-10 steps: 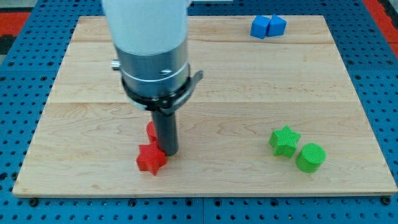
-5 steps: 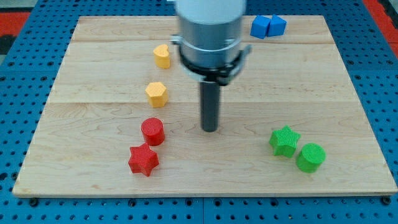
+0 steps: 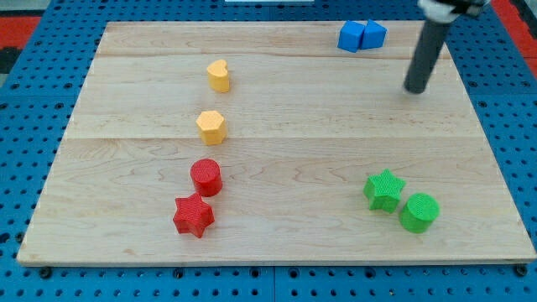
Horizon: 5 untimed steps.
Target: Slide the hexagon towards the top left side of the board
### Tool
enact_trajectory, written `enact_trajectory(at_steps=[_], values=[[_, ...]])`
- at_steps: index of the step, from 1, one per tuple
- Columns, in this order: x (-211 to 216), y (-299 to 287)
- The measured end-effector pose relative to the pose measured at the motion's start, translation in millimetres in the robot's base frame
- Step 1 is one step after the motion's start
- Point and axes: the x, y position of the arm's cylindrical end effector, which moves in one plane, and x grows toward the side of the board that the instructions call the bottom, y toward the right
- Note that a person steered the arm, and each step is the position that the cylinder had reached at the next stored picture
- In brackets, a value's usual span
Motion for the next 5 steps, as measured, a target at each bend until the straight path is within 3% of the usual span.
enact_trajectory(at_steps=[1,5], values=[[-36,29],[-44,46]])
